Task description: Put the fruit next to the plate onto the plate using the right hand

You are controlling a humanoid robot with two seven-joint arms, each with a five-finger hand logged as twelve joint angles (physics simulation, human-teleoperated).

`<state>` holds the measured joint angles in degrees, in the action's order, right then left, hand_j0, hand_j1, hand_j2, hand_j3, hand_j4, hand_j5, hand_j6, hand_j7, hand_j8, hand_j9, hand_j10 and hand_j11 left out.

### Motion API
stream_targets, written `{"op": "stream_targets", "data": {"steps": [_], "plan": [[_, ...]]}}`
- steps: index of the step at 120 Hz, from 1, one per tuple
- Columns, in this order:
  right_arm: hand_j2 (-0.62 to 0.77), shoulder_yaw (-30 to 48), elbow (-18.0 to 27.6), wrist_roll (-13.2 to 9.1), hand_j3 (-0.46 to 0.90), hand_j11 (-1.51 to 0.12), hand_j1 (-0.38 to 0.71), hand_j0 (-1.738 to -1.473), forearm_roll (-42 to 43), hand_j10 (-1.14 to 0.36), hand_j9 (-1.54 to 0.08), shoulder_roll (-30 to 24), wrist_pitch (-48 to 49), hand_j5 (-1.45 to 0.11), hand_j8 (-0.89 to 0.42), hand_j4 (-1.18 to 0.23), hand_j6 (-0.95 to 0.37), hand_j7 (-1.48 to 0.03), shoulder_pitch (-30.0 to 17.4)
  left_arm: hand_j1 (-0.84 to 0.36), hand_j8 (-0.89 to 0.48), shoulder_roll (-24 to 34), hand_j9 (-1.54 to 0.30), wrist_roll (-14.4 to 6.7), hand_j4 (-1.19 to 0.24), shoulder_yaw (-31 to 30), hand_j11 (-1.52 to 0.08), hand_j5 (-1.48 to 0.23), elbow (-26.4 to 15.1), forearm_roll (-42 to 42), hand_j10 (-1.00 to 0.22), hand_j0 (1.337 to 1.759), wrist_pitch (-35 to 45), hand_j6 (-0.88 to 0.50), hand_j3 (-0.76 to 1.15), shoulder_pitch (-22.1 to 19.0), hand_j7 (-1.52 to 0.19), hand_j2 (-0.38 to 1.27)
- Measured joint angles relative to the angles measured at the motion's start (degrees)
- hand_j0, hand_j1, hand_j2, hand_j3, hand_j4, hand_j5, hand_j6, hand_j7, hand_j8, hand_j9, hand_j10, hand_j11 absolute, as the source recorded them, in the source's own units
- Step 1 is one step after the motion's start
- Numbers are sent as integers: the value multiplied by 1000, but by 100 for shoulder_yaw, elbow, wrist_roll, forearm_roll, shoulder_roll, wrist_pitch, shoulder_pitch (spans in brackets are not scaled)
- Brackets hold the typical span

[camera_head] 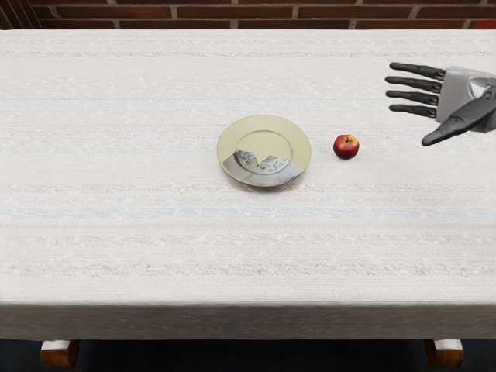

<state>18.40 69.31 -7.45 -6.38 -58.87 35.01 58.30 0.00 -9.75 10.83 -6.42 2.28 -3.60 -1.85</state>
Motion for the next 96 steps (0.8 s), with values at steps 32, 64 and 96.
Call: {"op": "stream_targets", "data": {"steps": [32,64,96], "plan": [[-6,36,79,-3,0,-48,-306,-1658,119,-36,-48,-101,0,-48,-35,-35,-34,-49,220,58,-243,0,-316,0,-243,0,-316,-316,0,0,-243,1658,0,-243,0,0,-316,49],[-6,148,1010,-724,0,-49,-305,-1658,1781,-38,-49,-164,-99,-49,-38,-38,-37,-49,721,58,-243,0,-316,0,-243,0,-316,-316,0,-1,-243,1658,0,-243,0,0,-316,49],[-7,54,1422,-1506,0,-50,-305,-1658,2777,-40,-50,302,-2256,-50,-40,-40,-41,-50,921,58,-243,0,-316,0,-243,-1,-316,-316,0,-1,-243,1658,0,-243,0,0,-316,49]]}}
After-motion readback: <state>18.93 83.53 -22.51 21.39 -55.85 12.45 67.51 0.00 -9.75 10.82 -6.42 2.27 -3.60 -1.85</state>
